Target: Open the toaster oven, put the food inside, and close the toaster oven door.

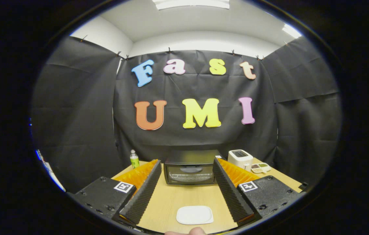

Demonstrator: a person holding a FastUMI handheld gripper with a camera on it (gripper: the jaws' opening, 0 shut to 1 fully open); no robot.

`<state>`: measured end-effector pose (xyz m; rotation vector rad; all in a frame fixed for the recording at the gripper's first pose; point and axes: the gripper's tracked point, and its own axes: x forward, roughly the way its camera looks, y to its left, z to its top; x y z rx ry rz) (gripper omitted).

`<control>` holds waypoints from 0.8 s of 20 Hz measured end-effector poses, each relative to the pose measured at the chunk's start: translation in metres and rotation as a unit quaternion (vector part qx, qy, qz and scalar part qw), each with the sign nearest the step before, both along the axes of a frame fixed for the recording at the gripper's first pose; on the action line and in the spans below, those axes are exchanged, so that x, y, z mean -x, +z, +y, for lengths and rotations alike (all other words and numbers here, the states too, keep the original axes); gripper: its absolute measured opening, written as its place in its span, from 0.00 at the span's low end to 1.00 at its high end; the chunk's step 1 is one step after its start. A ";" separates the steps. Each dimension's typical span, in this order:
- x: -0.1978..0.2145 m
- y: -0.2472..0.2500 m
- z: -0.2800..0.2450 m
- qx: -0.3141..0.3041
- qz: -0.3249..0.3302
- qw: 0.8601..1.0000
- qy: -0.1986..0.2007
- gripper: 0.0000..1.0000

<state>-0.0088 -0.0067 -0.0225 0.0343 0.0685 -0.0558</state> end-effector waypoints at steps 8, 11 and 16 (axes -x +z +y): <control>-0.003 0.000 0.002 0.011 -0.008 1.000 -0.009 1.00; -0.001 0.002 0.004 0.013 -0.012 1.000 -0.008 1.00; -0.007 -0.006 0.004 0.009 0.002 1.000 -0.008 1.00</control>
